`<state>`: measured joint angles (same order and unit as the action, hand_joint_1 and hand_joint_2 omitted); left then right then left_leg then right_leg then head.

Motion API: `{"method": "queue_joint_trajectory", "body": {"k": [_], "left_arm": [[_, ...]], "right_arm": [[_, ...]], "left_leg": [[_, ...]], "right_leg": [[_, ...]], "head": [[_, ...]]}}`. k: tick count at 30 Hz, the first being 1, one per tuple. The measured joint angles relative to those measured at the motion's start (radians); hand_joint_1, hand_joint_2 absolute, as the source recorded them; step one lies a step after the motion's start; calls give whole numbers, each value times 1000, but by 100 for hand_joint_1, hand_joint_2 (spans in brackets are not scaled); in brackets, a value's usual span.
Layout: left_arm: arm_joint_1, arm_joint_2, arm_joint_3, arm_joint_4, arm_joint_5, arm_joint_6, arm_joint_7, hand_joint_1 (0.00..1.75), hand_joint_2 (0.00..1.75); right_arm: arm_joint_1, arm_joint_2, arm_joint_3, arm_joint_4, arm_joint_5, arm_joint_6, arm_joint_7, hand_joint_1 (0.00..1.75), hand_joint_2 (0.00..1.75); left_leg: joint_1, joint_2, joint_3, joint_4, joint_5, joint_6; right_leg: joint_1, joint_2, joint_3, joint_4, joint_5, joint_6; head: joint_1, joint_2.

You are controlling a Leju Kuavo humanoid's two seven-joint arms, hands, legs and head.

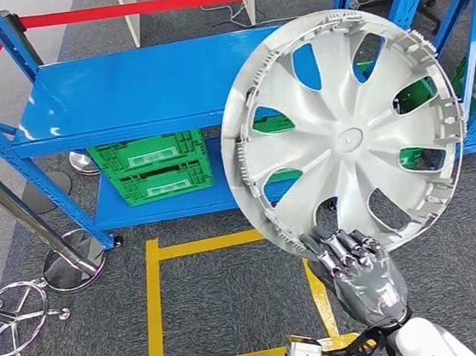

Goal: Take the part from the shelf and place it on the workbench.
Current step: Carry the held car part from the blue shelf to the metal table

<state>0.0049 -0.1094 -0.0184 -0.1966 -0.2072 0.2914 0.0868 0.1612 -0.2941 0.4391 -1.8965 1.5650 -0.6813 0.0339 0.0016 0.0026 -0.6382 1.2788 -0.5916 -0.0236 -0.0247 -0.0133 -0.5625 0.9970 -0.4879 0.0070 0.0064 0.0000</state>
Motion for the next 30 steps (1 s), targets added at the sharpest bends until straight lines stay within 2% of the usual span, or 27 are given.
{"method": "queue_joint_trajectory", "body": {"k": [1, 2, 3, 4, 5, 7, 8, 9, 10, 12, 13, 14, 15, 16, 17, 18, 19, 20, 21, 22, 23, 24, 25, 27, 28, 29, 30], "left_arm": [[0, 1, -5, 0, -7, -1, 4, 0, 175], [0, 2, -10, 1, -14, -3, 6, 0, 175], [0, 2, -16, 1, -20, -4, 7, 0, 175], [-1, 2, -21, 1, -27, -6, 6, 0, 175], [-1, 2, -26, 2, -31, -7, 5, 0, 175], [-1, 0, -33, 2, -35, -7, -1, 0, 175], [-2, 0, -35, 3, -35, -8, -6, 0, 175], [-4, -1, -36, 3, -35, -8, -12, 0, 175], [-6, -1, -36, 3, -34, -9, -19, 0, 175], [-9, -3, -36, 2, -24, -9, -32, 0, 175], [-10, -3, -36, 2, -17, -9, -39, 0, 175], [-12, -4, -35, 2, -10, -9, -44, 0, 175], [-13, -5, -34, 2, -5, -10, -48, 0, 175], [-14, -5, -33, 2, -3, -10, -50, 0, 175], [-16, -5, -32, 2, -2, -10, -51, 0, 175], [-17, -5, -31, 2, -1, -10, -51, 0, 175], [-18, -6, -31, 2, 0, -10, -51, 0, 175], [-19, -6, -30, 2, 0, -10, -51, 0, 175], [-19, -5, -30, 2, 1, -10, -51, 0, 175], [-19, -4, -29, 2, 1, -10, -51, 0, 175], [-18, -4, -29, 2, 1, -10, -51, 0, 175], [-17, -3, -28, 2, 1, -10, -51, 0, 175], [-15, -2, -27, 2, 3, -11, -51, 0, 175], [-14, -2, -26, 2, 7, -14, -54, 0, 175], [-14, -2, -25, 2, 9, -16, -55, 0, 175], [-14, -2, -24, 2, 10, -18, -56, 0, 175], [-15, -2, -22, 2, 11, -19, -57, 0, 175]], "right_arm": [[21, 0, -17, -15, 0, 0, -21, 175, 175], [44, 1, -35, -32, 0, 0, -42, 175, 175], [67, 3, -53, -51, 0, 0, -61, 175, 175], [88, 7, -70, -69, 1, 0, -79, 175, 175], [105, 11, -85, -85, 1, 0, -93, 175, 175], [132, 20, -108, -111, 1, 0, -109, 175, 175], [142, 26, -118, -119, 1, 0, -113, 175, 175], [149, 31, -126, -125, 1, 0, -116, 175, 175], [153, 36, -134, -129, 1, 0, -119, 175, 175], [153, 43, -141, -130, 1, 0, -119, 175, 175], [150, 45, -143, -129, 1, 0, -117, 175, 175], [147, 46, -144, -129, 1, 0, -114, 175, 175], [144, 46, -144, -129, 1, 0, -111, 175, 175], [141, 47, -144, -128, 1, 0, -109, 175, 175], [139, 47, -145, -128, 1, 0, -108, 175, 175], [135, 47, -145, -129, 1, 0, -107, 175, 175], [132, 48, -145, -129, 1, 0, -107, 175, 175], [129, 48, -145, -129, 1, 0, -106, 175, 175], [127, 48, -145, -129, 1, 0, -106, 175, 175], [126, 49, -145, -128, 1, 0, -106, 175, 175], [125, 50, -145, -128, 1, 0, -106, 175, 175], [124, 52, -145, -127, 1, 0, -106, 175, 175], [122, 53, -145, -127, 1, 0, -104, 175, 175], [120, 55, -145, -126, 1, 0, -96, 175, 175], [117, 56, -144, -125, 1, 0, -88, 175, 175], [113, 56, -144, -125, 1, 0, -79, 175, 175], [109, 56, -144, -124, 1, 0, -69, 175, 175]], "left_leg": [[2, -1, 40, -50, 30, -1], [3, -3, 86, -119, 47, 0], [3, -7, 129, -188, 54, 4], [2, -10, 157, -238, 50, 9], [-1, -13, 169, -266, 44, 14], [-2, -12, 161, -280, 51, 29], [-2, -10, 151, -283, 60, 39], [-1, -7, 140, -286, 70, 50], [-1, -4, 126, -288, 83, 60], [-8, 0, 98, -287, 107, 70], [-11, 1, 81, -287, 120, 72], [-14, 2, 64, -286, 133, 73], [-16, 3, 47, -285, 147, 72], [-18, 3, 30, -283, 160, 71], [-18, 3, 16, -281, 172, 69], [-20, 2, 5, -278, 184, 66], [-21, 1, -4, -275, 195, 62], [-22, 0, -9, -274, 207, 57], [-22, 0, -13, -275, 220, 52], [-22, -1, -17, -279, 233, 47], [-21, -2, -22, -278, 232, 41], [-20, -4, -27, -266, 208, 33], [-19, -6, -33, -236, 162, 27], [-15, -6, -44, -120, 39, 16], [-14, -6, -47, -54, 3, 12], [-13, -6, -43, -3, -3, 11], [-13, -6, -31, 22, 17, 10]], "right_leg": [[-1, 0, -13, 8, 4, 3], [-2, 0, -24, 16, 8, 8], [-1, 0, -33, 22, 13, 13], [-1, 0, -40, 25, 20, 20], [0, 0, -46, 25, 29, 26], [-3, 1, -57, 23, 44, 39], [-4, 3, -66, 29, 32, 44], [-5, 5, -76, 47, 3, 48], [-5, 7, -88, 86, -44, 50], [-4, 9, -111, 204, -140, 51], [-3, 9, -115, 261, -160, 52], [-3, 9, -108, 297, -152, 52], [-2, 9, -88, 302, -122, 50], [0, 9, -52, 275, -86, 47], [2, 9, 2, 215, -63, 43], [4, 9, 70, 128, -61, 39], [7, 9, 127, 43, -77, 34], [9, 9, 165, -20, -94, 30], [13, 10, 181, -54, -104, 26], [13, 9, 172, -59, -102, 19], [12, 7, 159, -54, -91, 13], [10, 5, 145, -52, -79, 5], [8, 3, 129, -50, -66, -1], [8, 1, 95, -41, -42, -9], [8, 1, 77, -34, -30, -10], [9, 0, 56, -25, -18, -9], [9, 0, 32, -14, -7, -8]], "head": [[0, 0], [-1, 0], [-1, 0], [-1, 0], [-1, 0], [-1, 0], [0, 0], [2, 0], [5, 0], [11, 0], [13, 0], [13, 0], [13, 0], [13, 0], [13, 0], [13, 0], [13, 0], [12, 0], [11, 0], [9, 0], [8, 0], [6, 0], [2, 0], [-4, 0], [-6, 0], [-7, 0], [-7, 0]]}}
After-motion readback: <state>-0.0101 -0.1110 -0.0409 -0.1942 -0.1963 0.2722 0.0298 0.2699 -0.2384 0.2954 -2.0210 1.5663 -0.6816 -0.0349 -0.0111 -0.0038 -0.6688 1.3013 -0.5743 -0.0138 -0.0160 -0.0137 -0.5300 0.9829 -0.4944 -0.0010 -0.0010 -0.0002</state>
